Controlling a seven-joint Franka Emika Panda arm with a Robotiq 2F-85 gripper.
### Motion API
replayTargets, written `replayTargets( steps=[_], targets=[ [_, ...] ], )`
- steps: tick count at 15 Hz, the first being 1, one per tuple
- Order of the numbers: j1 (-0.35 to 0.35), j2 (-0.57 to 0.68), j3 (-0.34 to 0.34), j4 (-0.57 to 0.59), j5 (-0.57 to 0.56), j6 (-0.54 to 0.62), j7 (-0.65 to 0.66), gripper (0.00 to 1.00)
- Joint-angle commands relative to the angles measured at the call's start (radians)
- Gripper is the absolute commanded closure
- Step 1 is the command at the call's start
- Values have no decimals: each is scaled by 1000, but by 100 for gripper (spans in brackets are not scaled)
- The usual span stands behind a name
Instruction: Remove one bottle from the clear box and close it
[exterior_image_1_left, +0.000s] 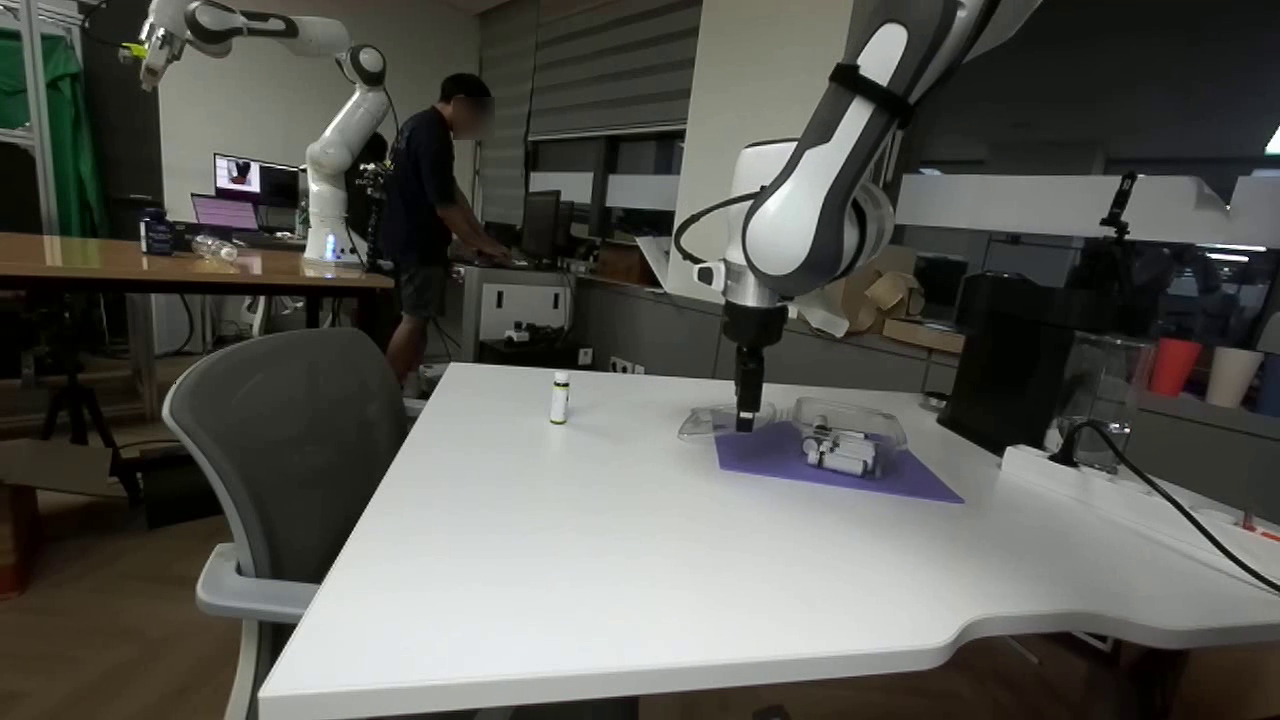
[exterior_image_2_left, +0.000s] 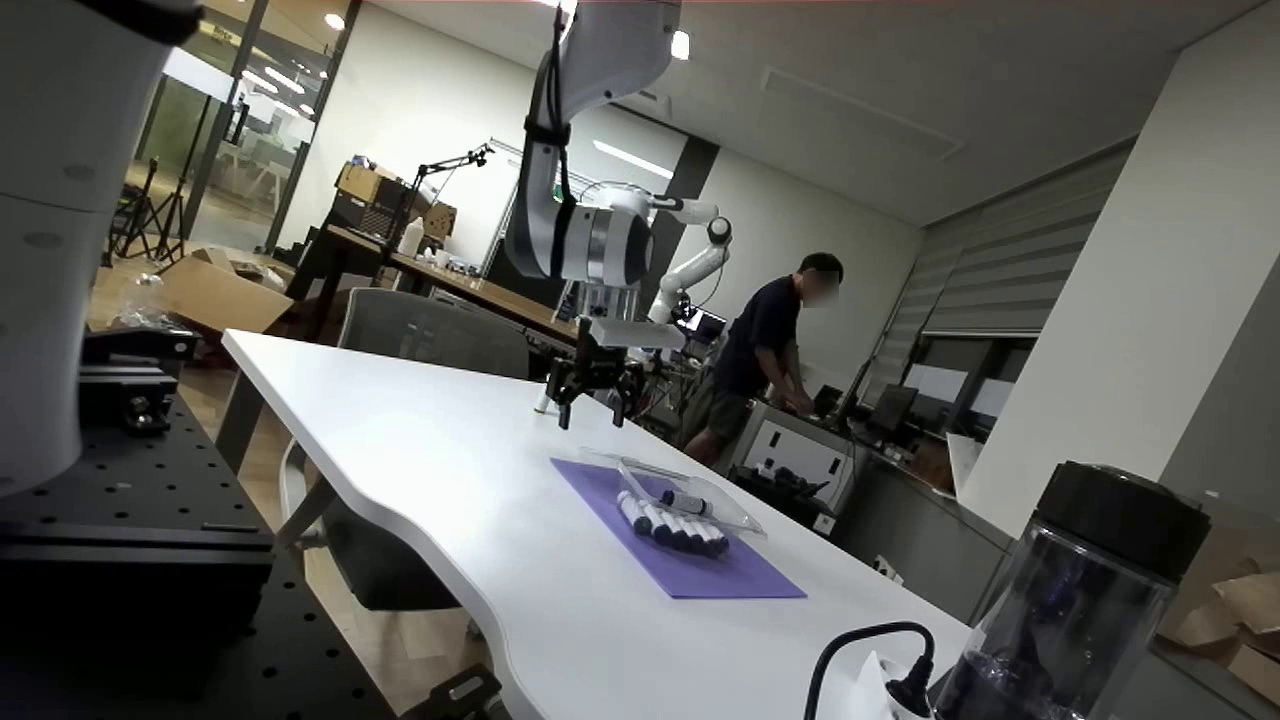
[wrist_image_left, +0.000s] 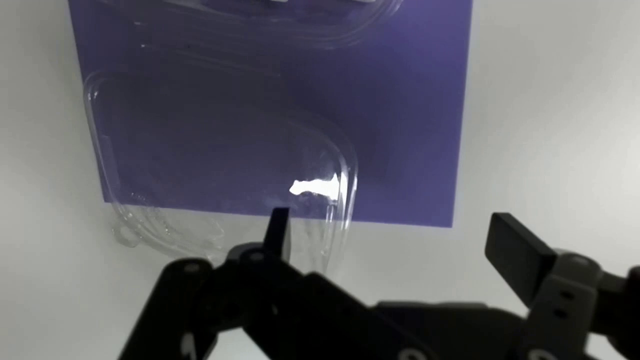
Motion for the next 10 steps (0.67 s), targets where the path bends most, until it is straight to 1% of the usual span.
replayTargets(
  steps=[1, 3, 4, 8, 9, 10],
  targets=[
    [86, 35, -102, 24, -130, 64, 149, 0],
    [118, 56, -144, 37, -203, 97, 229, 0],
    [164, 69, -193, 41, -205, 124, 249, 0],
    [243, 113, -275, 63, -222, 173, 315, 0],
    [246, 118, -273, 66, -204, 167, 306, 0],
    [214, 109, -226, 55, -160, 139, 268, 0]
  ],
)
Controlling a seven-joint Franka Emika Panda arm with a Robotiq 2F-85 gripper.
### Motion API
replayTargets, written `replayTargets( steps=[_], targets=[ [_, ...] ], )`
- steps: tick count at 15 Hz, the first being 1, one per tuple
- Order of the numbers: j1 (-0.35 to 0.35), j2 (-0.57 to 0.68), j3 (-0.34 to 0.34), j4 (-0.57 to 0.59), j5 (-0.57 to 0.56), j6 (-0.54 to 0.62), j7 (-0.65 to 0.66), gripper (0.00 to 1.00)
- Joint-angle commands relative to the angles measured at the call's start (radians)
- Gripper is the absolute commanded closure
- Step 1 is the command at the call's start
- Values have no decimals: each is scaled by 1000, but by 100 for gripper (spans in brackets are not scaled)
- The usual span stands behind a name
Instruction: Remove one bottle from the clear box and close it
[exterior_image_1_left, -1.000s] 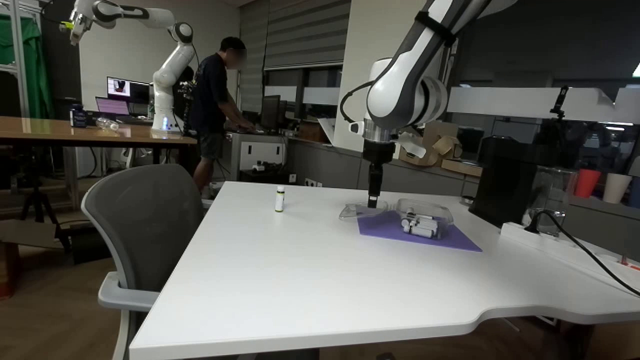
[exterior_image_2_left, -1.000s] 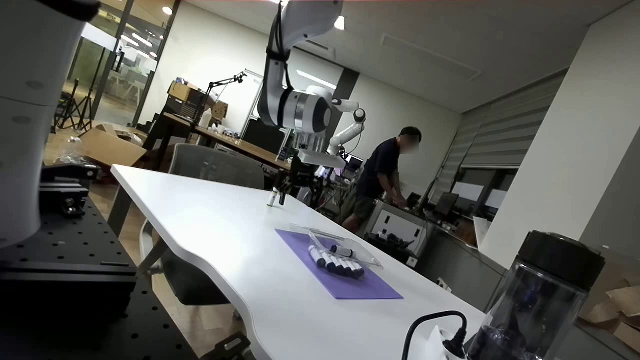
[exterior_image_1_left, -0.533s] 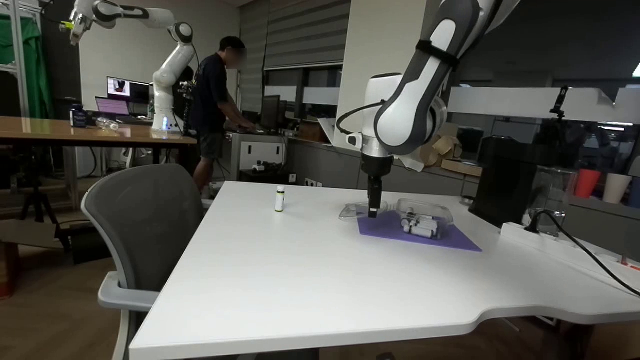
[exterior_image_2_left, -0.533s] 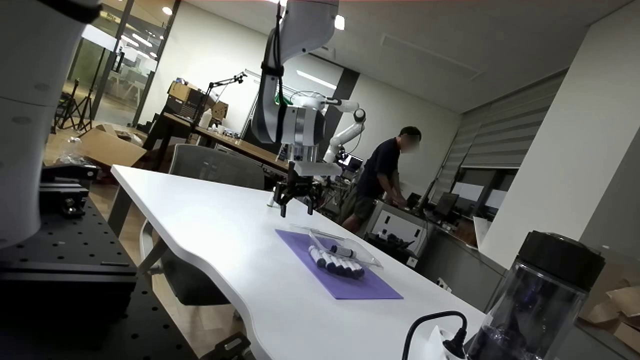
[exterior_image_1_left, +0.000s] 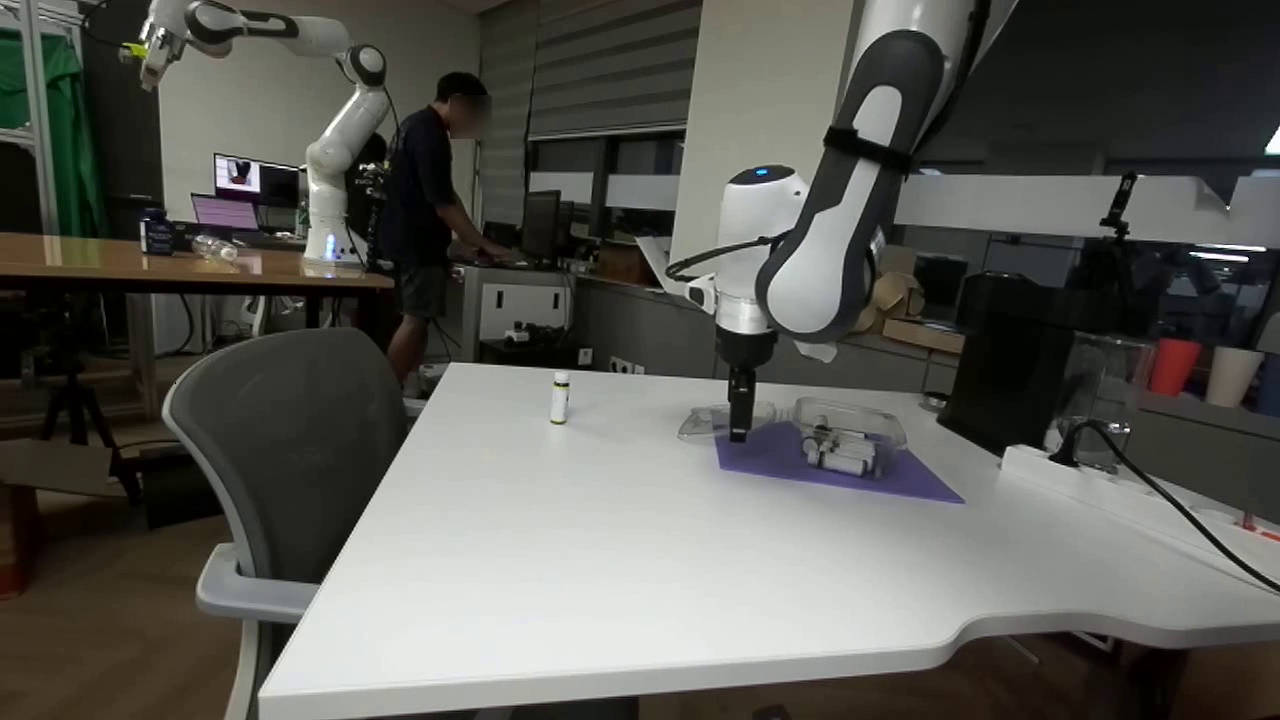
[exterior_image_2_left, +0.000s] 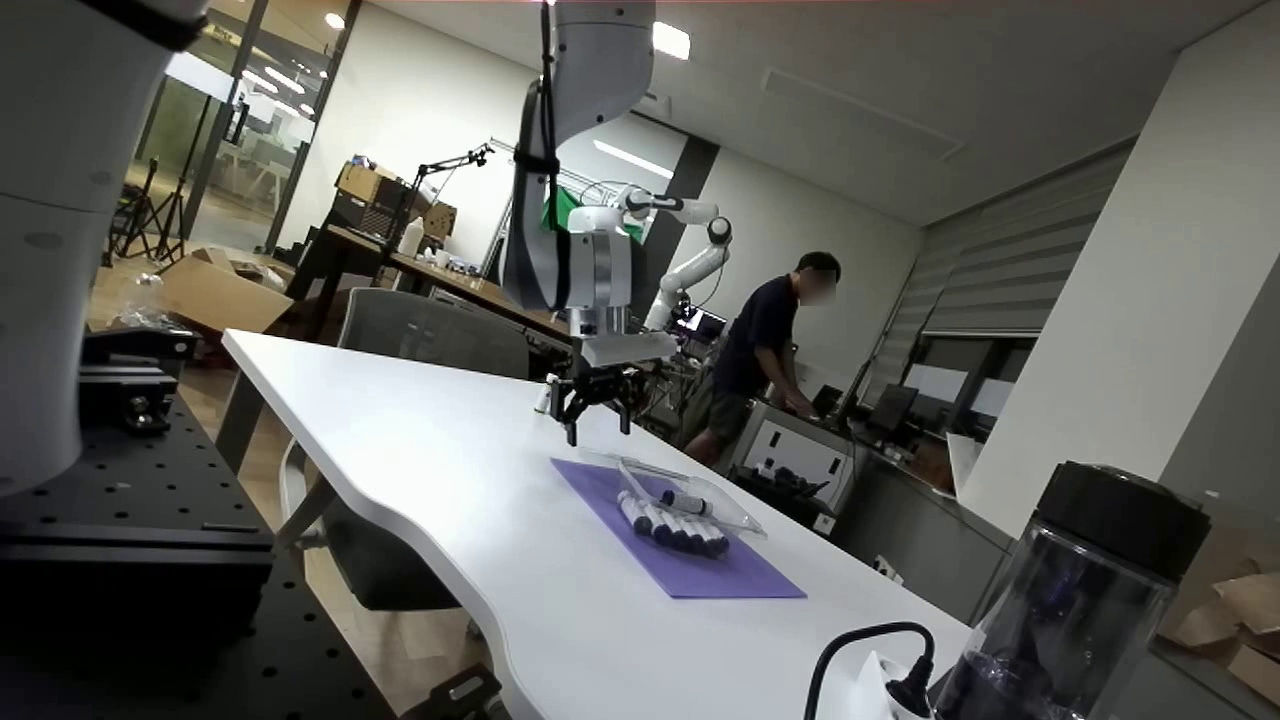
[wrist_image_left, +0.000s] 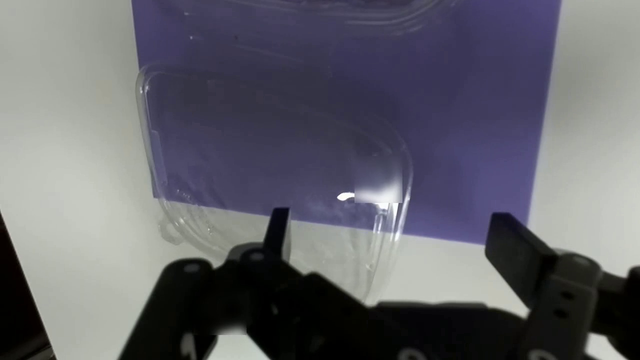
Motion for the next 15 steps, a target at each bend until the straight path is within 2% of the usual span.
replayTargets(
  steps=[1, 9, 15],
  targets=[
    [5, 7, 1, 3, 12, -3, 1, 0],
    [2, 16, 13, 5, 29, -5, 1, 0],
    [77, 82, -60, 42, -1, 13, 42, 0]
  ],
)
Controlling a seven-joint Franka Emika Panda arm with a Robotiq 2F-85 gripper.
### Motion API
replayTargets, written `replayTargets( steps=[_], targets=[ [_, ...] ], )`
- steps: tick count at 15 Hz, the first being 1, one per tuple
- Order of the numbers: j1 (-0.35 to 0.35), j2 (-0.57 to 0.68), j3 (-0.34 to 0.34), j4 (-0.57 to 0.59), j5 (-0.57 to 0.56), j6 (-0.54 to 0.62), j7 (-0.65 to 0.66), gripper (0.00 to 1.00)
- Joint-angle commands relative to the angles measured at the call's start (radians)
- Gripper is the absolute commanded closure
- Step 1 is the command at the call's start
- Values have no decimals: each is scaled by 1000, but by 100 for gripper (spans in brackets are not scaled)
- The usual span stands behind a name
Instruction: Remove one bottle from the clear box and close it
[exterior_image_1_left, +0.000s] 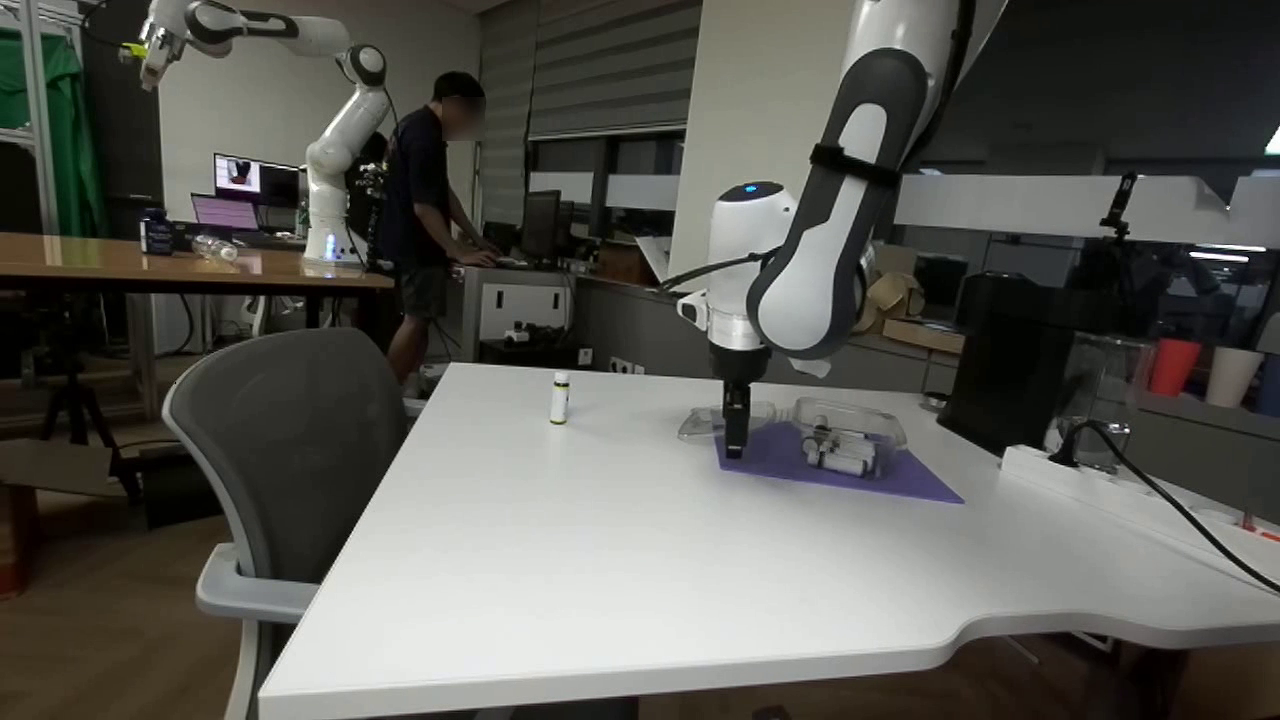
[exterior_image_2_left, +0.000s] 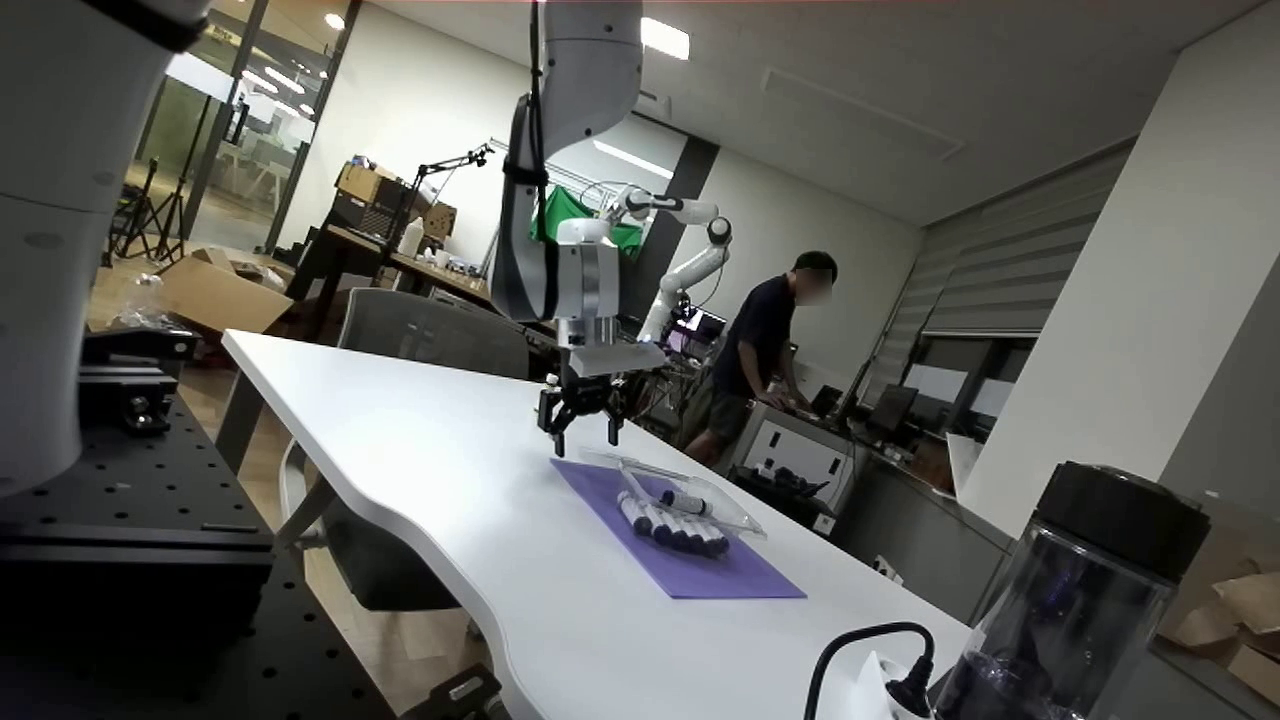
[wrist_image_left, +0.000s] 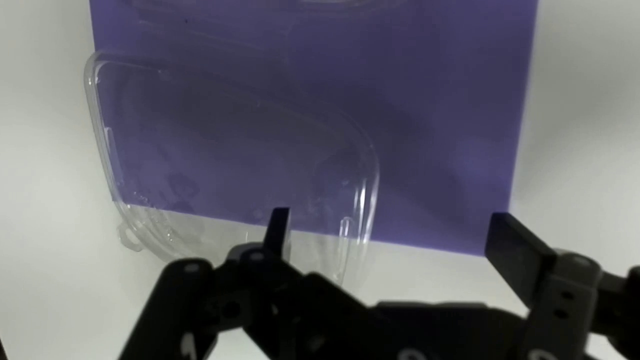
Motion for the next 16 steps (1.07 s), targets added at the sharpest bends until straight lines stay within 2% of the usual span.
replayTargets(
  steps=[1, 10, 16],
  targets=[
    [64, 51, -66, 38, -27, 23, 54, 0],
    [177, 97, -175, 77, -11, 57, 52, 0],
    [270, 170, -294, 112, -12, 110, 81, 0]
  ],
)
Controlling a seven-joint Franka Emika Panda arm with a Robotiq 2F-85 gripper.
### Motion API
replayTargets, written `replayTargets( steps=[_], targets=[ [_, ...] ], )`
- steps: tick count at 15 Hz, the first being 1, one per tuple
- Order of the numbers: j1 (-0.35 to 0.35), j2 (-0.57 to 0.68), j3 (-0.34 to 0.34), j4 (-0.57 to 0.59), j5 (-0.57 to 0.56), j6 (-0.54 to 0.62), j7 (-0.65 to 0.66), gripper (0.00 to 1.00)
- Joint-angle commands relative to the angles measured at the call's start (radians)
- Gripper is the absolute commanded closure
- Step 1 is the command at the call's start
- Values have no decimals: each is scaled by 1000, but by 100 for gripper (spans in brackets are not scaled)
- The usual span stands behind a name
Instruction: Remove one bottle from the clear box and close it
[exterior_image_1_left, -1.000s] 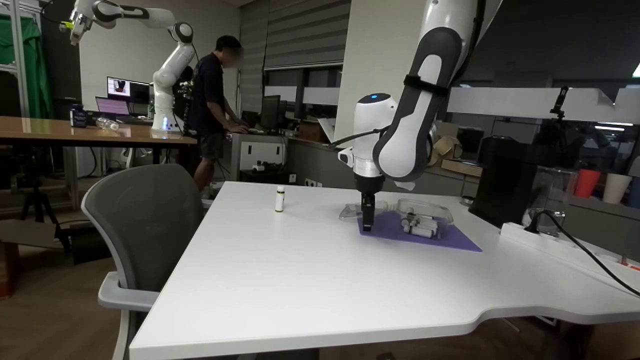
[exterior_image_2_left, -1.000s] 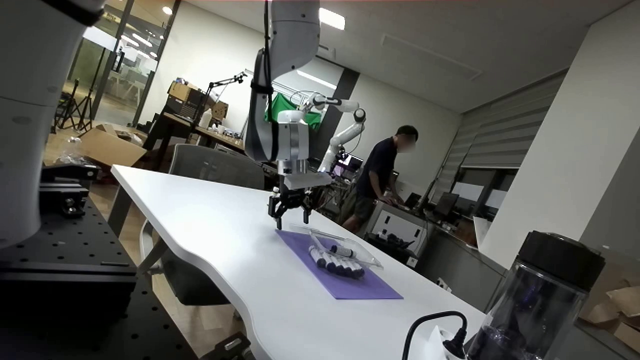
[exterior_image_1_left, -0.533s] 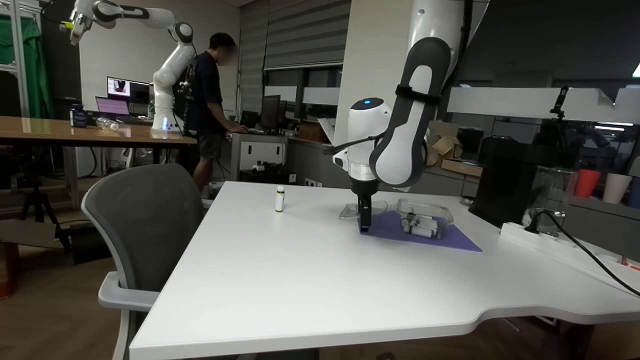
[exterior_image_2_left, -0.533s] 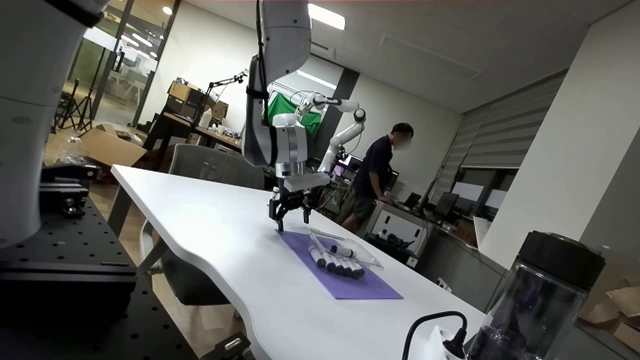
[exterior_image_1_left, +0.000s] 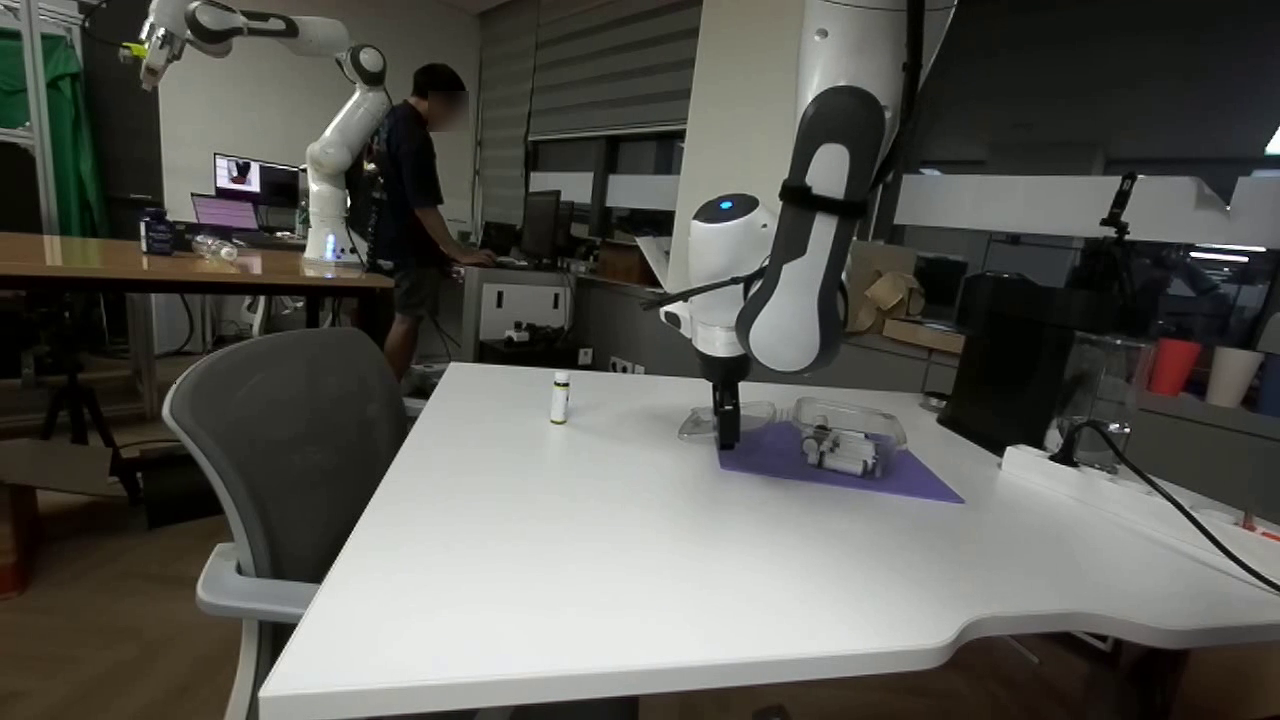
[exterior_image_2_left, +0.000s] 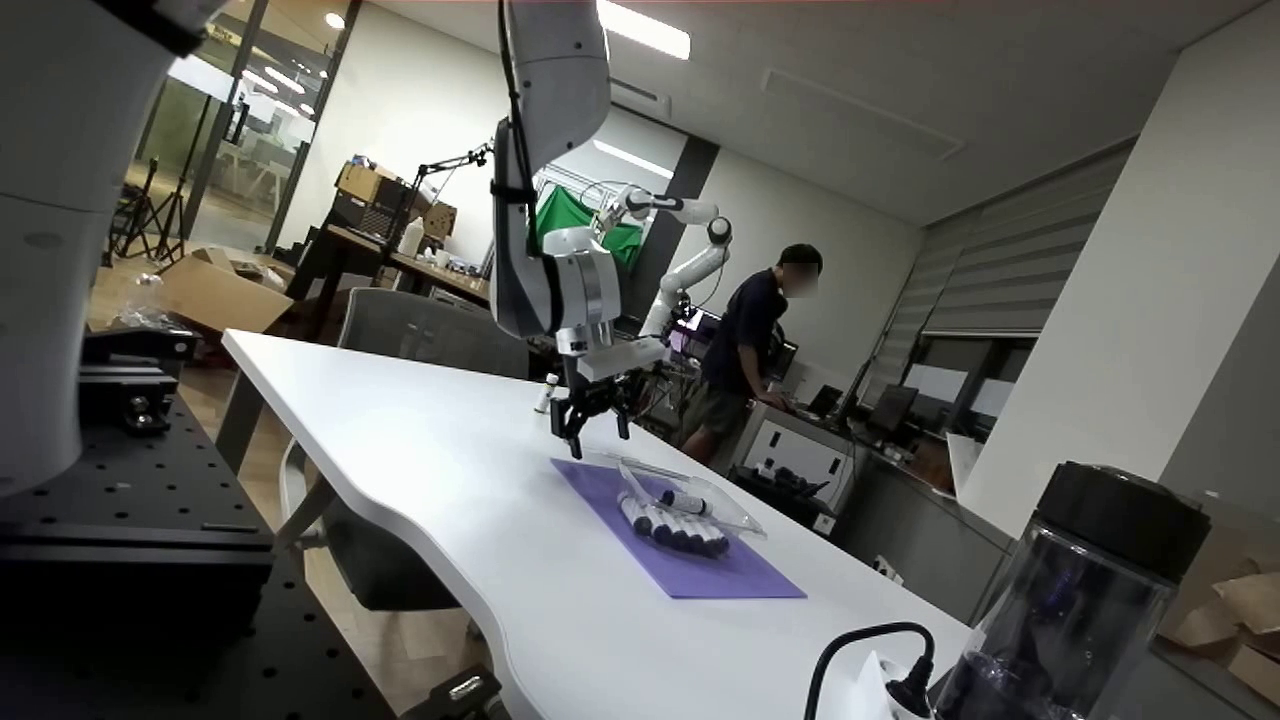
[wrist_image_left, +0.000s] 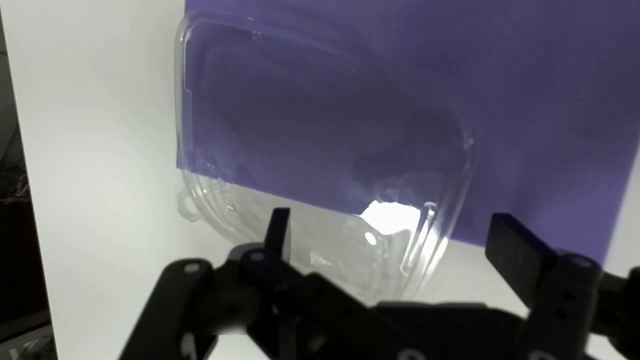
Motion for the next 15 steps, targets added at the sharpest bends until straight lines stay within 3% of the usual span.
replayTargets(
  steps=[1, 4, 5, 6, 9, 15],
  targets=[
    [68, 69, -87, 38, -9, 49, 63, 0],
    [115, 115, -138, 46, 3, 93, 76, 0],
    [119, 125, -148, 58, -42, 99, 120, 0],
    [159, 151, -187, 54, 2, 126, 104, 0],
    [250, 213, -291, 61, -3, 182, 172, 0],
    [441, 365, -475, 25, 204, 285, 143, 0]
  ],
)
